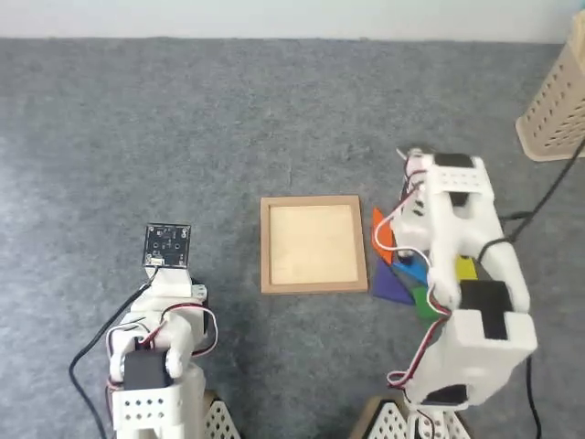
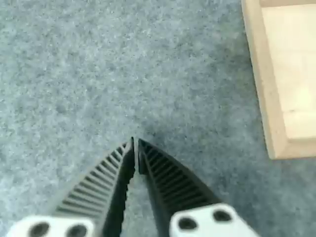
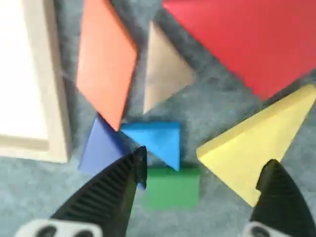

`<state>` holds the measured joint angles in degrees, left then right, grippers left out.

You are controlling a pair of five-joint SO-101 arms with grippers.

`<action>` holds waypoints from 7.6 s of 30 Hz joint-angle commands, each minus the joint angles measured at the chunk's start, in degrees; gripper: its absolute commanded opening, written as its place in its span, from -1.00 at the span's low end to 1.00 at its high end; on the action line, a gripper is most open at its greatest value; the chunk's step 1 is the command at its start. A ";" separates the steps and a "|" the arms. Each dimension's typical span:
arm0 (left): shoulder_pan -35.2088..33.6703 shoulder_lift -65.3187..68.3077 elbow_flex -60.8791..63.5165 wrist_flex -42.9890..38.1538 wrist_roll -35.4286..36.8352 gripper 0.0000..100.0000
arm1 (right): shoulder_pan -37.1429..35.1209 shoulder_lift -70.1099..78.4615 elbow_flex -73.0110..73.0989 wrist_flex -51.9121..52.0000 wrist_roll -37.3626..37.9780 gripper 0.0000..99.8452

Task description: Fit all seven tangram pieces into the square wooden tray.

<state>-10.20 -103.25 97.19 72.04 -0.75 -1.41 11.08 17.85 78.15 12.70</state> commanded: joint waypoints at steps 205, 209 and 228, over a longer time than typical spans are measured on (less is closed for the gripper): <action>-0.09 -0.97 -0.66 0.26 0.53 -0.98 | 33.45 3.38 -5.98 1.36 59.52 -0.31; -0.09 -0.97 -0.66 0.26 0.53 -0.98 | 33.98 3.82 -6.33 1.36 59.52 -0.31; -0.09 -0.97 -0.66 0.26 0.53 -0.98 | 35.47 3.91 -1.05 -3.21 58.64 -0.32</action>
<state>-10.11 -103.25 97.19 72.04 -0.75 34.11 15.12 16.79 76.04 71.25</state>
